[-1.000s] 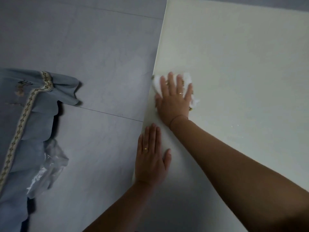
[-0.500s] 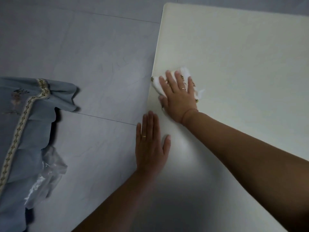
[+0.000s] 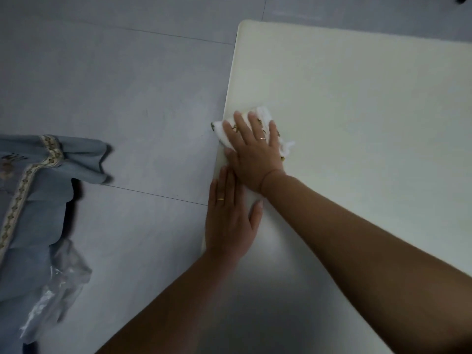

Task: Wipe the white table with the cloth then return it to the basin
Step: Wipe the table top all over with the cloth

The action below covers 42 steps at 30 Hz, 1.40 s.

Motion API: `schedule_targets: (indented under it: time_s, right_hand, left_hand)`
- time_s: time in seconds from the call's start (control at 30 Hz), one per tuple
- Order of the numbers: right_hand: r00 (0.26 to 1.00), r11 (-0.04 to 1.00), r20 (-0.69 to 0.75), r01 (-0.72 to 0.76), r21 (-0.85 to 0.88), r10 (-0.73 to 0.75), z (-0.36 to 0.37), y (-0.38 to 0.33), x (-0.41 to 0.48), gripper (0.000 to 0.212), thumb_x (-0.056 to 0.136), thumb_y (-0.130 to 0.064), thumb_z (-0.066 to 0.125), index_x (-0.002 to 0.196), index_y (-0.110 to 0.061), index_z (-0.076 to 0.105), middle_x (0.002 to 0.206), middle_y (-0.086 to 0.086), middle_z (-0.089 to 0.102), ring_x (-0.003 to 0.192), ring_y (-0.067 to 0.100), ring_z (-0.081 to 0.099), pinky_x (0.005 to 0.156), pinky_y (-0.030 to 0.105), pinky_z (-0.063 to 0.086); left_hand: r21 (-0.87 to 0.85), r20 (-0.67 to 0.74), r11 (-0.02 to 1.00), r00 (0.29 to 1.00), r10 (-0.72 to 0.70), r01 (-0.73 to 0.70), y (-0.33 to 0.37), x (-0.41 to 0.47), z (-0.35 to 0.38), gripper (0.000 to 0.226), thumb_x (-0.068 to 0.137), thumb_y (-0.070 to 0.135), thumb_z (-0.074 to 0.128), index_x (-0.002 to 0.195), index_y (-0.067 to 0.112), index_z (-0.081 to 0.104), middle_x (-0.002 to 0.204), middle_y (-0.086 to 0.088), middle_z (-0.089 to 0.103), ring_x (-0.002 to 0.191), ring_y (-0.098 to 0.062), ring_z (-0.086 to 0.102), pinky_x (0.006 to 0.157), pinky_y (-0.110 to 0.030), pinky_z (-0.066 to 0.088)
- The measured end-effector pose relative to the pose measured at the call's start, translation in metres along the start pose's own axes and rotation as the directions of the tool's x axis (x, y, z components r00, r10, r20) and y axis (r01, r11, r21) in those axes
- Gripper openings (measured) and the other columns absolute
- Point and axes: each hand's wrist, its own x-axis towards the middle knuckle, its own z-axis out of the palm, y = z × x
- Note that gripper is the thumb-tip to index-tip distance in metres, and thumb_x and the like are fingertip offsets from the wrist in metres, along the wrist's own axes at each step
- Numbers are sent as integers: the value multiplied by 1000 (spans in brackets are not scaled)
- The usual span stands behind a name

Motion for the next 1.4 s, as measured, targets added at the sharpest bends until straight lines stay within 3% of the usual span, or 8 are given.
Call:
schedule_targets:
  time_s: [0.1, 0.23, 0.3, 0.53, 0.77, 1.0, 1.23, 1.4]
  right_hand:
    - [998, 996, 1, 70, -60, -70, -10, 51, 13, 54, 99, -43, 26, 150, -31, 12, 160, -4, 5, 147, 19, 2, 115, 49, -3]
    - [903, 902, -35, -426, 79, 429, -17, 84, 30, 55, 99, -44, 20, 150, -29, 5, 160, -2, -3, 147, 21, -5, 115, 51, -7]
    - [878, 877, -32, -474, 78, 478, -13, 54, 36, 58, 99, -44, 21, 150, -27, 3, 160, 0, -5, 146, 26, -7, 113, 55, -8]
    - [992, 990, 24, 124, -70, -122, -13, 30, 29, 58, 97, -46, 29, 150, -30, 11, 160, -4, 4, 147, 20, 2, 115, 50, -4]
    - [864, 861, -18, -500, 94, 504, -23, 63, 62, 57, 99, -41, 21, 151, -25, 2, 160, 0, -6, 146, 25, -8, 115, 53, -8]
    - [996, 994, 10, 88, -58, -88, -28, 58, 71, 56, 99, -44, 24, 150, -28, 9, 160, -2, 2, 147, 20, -1, 116, 47, -3]
    - [905, 906, -52, -420, 61, 423, -33, 94, 102, 59, 98, -47, 15, 151, -25, 0, 160, 0, -7, 146, 24, -10, 116, 50, -9]
    - [998, 998, -37, -50, -25, 49, -25, 57, 106, 57, 99, -45, 20, 150, -27, 6, 160, -1, 0, 147, 23, -4, 115, 51, -6]
  left_hand:
    - [-1, -24, 1000, 1000, -2, 2, 1, -1, -1, 69, 95, 42, 37, 149, 1, 23, 158, -16, 20, 147, -27, 16, 120, -40, 14]
    - [9, -11, 1000, 1000, -5, 5, 0, 0, 1, 71, 95, 44, 36, 150, 1, 20, 159, -14, 17, 148, -26, 12, 120, -41, 15]
    - [8, 4, 1000, 1000, -9, 9, 1, 0, 1, 71, 95, 44, 36, 150, 2, 21, 158, -14, 18, 148, -26, 13, 120, -41, 16]
    - [-16, 13, 1000, 1000, -18, 19, 2, 1, -1, 70, 94, 43, 38, 148, 1, 25, 157, -14, 23, 146, -27, 18, 120, -39, 16]
    - [-80, 6, 997, 1000, -20, 20, 2, 7, -5, 71, 93, 42, 37, 149, 2, 22, 158, -12, 18, 147, -25, 13, 120, -41, 15]
    - [-28, -75, 999, 997, -23, 21, 7, 74, -10, 70, 96, 42, 38, 150, 1, 21, 158, -15, 18, 148, -27, 13, 120, -37, 5]
    - [44, -73, 999, 997, 6, -3, 5, 119, 1, 71, 97, 48, 31, 151, 5, 16, 160, -12, 15, 148, -24, 9, 121, -36, 3]
    - [17, -109, 1000, 994, 0, 2, 5, 117, 2, 70, 97, 46, 33, 150, 2, 21, 158, -13, 22, 148, -25, 15, 121, -36, 10]
